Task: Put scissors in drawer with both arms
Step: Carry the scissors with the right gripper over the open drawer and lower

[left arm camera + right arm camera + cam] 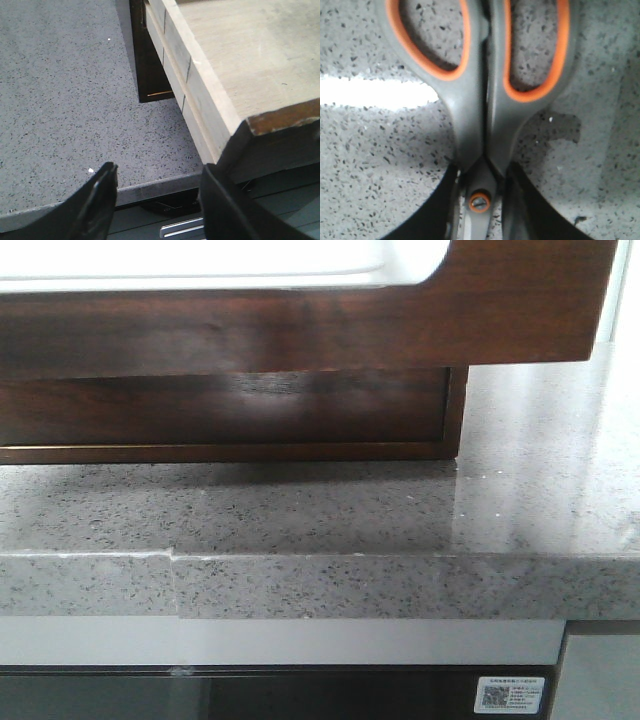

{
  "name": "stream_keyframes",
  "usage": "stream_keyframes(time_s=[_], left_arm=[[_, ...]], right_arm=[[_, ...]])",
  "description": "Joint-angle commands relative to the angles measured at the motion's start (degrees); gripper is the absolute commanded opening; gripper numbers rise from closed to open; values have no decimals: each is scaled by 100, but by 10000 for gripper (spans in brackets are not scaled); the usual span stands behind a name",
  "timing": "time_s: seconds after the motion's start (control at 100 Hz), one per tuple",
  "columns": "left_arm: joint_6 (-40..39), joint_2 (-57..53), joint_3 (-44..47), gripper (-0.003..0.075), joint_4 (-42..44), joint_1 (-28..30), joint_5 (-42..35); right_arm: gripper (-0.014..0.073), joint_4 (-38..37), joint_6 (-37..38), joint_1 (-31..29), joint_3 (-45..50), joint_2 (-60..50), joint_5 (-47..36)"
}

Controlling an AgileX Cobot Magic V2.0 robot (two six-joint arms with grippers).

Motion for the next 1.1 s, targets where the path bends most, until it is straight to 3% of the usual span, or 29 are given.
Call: stream_keyframes(time_s=[0.0, 0.39, 0.72, 0.92, 1.09], left_arm=[[-7, 85, -144, 346, -106, -34, -322], [-7, 85, -144, 346, -106, -34, -322], [-7, 85, -144, 346, -106, -34, -322], [-7, 85, -144, 346, -106, -34, -322], [-7, 85, -144, 346, -106, -34, -322]], right_arm=[[-54, -12, -63, -7, -166, -351, 25], [-54, 85, -152, 175, -313, -2158, -238], [-54, 605, -715, 1383, -1426, -3482, -268], [-54, 1726, -2398, 2737, -1652, -3737, -499], [-54, 1844, -3578, 3821, -1657, -3570, -341]])
